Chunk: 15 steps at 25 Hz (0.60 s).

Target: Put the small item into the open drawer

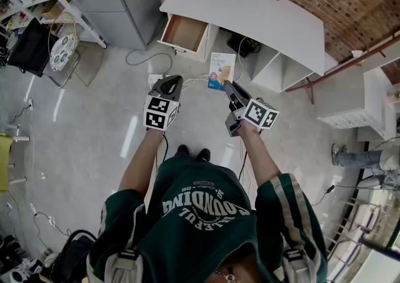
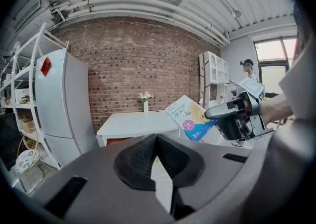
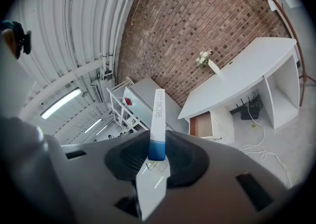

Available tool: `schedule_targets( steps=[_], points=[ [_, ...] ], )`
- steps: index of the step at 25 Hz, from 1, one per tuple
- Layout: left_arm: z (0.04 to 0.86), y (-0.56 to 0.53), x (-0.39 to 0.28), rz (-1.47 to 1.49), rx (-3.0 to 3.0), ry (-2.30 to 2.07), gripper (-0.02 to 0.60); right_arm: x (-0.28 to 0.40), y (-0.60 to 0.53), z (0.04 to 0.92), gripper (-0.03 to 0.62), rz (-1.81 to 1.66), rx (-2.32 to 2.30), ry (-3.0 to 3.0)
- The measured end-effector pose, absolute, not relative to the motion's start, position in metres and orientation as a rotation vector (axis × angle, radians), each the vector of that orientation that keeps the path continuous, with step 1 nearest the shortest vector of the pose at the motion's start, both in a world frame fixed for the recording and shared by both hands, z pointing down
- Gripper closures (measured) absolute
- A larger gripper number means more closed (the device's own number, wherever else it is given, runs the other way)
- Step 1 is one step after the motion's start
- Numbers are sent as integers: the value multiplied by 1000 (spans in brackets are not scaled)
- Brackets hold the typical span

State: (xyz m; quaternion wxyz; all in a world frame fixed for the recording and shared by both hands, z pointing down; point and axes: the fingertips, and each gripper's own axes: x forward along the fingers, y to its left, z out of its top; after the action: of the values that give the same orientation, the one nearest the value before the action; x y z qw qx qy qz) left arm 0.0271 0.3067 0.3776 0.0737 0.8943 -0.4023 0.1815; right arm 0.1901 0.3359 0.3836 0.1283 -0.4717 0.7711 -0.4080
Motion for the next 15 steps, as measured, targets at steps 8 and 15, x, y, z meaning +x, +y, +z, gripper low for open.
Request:
schedule_targets(
  steps=[8, 15],
  points=[
    [374, 303, 22, 531, 2686, -1222, 566, 192, 336, 381, 485, -1190, -1365, 2252],
    [376, 306, 27, 533, 2674, -1221, 566, 201, 338, 382, 485, -1198, -1354, 2236]
  ],
)
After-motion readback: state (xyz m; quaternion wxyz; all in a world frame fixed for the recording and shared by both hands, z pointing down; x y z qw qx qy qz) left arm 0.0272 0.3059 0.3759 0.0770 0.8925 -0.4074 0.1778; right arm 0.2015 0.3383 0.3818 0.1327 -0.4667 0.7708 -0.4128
